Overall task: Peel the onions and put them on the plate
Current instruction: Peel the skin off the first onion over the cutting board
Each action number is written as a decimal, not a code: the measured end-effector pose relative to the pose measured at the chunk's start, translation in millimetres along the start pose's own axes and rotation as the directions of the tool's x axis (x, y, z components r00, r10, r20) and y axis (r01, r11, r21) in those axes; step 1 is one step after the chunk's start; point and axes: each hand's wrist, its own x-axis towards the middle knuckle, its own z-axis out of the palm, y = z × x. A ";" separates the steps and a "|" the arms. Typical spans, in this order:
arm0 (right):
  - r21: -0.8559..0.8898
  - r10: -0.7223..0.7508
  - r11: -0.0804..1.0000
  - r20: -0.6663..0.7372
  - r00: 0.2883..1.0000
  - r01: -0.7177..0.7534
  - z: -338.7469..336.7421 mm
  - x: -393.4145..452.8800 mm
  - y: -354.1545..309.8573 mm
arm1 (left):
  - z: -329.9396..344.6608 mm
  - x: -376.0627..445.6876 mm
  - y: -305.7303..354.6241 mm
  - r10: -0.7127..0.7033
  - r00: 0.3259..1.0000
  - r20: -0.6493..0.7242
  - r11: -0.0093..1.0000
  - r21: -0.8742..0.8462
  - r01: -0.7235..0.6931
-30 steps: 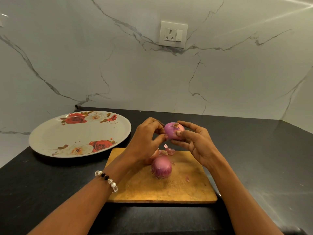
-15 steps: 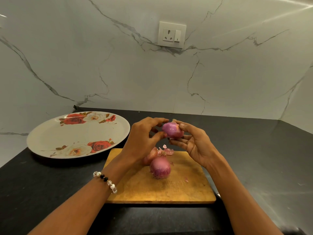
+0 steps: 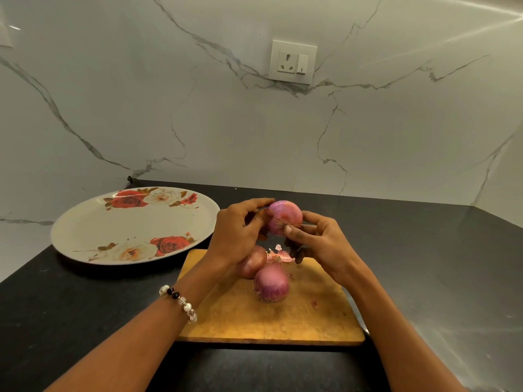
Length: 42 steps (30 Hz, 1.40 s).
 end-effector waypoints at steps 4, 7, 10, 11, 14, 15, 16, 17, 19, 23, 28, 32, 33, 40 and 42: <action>-0.093 -0.081 0.993 -0.033 0.996 0.078 0.5 1.2 4.6 | 0.3 -1.0 -3.2 -0.041 0.999 0.015 0.999 0.014 0.041; -0.227 -0.217 0.953 -0.058 0.974 0.199 -0.1 3.0 8.3 | -2.9 0.1 -2.5 -0.034 0.999 -0.030 0.999 0.029 0.035; -0.424 -0.318 0.865 -0.048 0.947 0.269 -2.2 5.6 13.6 | -3.9 1.1 0.4 -0.008 0.999 -0.036 1.000 0.017 0.008; -0.438 -0.337 0.851 -0.035 0.941 0.289 -1.9 5.9 15.0 | -3.7 0.9 0.9 0.009 1.000 -0.025 1.000 0.030 -0.009; -0.464 -0.385 0.816 0.006 0.923 0.344 0.8 6.4 18.3 | -2.1 0.9 -1.4 0.066 0.998 0.012 0.991 0.116 -0.067; -0.469 -0.402 0.807 0.010 0.916 0.359 1.0 6.9 19.0 | -1.4 1.0 -2.6 0.073 0.997 0.020 0.988 0.136 -0.075; -0.467 -0.414 0.803 0.008 0.910 0.370 1.0 7.1 19.4 | -0.8 0.9 -3.1 0.074 0.997 0.022 0.986 0.146 -0.076; -0.464 -0.423 0.802 0.003 0.906 0.376 1.0 7.3 20.1 | -0.5 1.0 -3.3 0.068 0.997 0.021 0.986 0.149 -0.071; -0.457 -0.441 0.800 -0.006 0.897 0.390 0.7 7.9 21.3 | -0.3 1.2 -2.3 0.050 0.999 0.014 0.989 0.140 -0.052; -0.455 -0.461 0.795 -0.024 0.887 0.401 -0.9 10.0 23.7 | -0.8 1.5 -1.4 0.007 1.000 -0.010 0.992 0.128 -0.006; -0.440 -0.477 0.799 -0.046 0.878 0.411 1.1 7.2 19.0 | 0.5 0.1 1.6 0.012 1.000 0.003 0.991 0.130 -0.013; -0.454 -0.485 0.789 -0.048 0.873 0.414 3.3 5.8 17.4 | 1.5 -0.7 2.5 0.026 1.000 0.004 0.990 0.140 -0.026; -0.452 -0.485 0.790 -0.047 0.873 0.415 3.6 5.7 17.5 | 1.6 -0.7 2.2 0.034 0.999 0.004 0.989 0.142 -0.034; -0.424 -0.496 0.794 -0.042 0.867 0.434 5.5 6.2 18.8 | 1.3 1.1 1.3 0.111 0.994 0.017 0.976 0.187 -0.112; -0.411 -0.485 0.804 -0.033 0.874 0.431 6.0 5.4 18.5 | 2.0 1.1 0.7 0.147 0.989 0.030 0.961 0.233 -0.150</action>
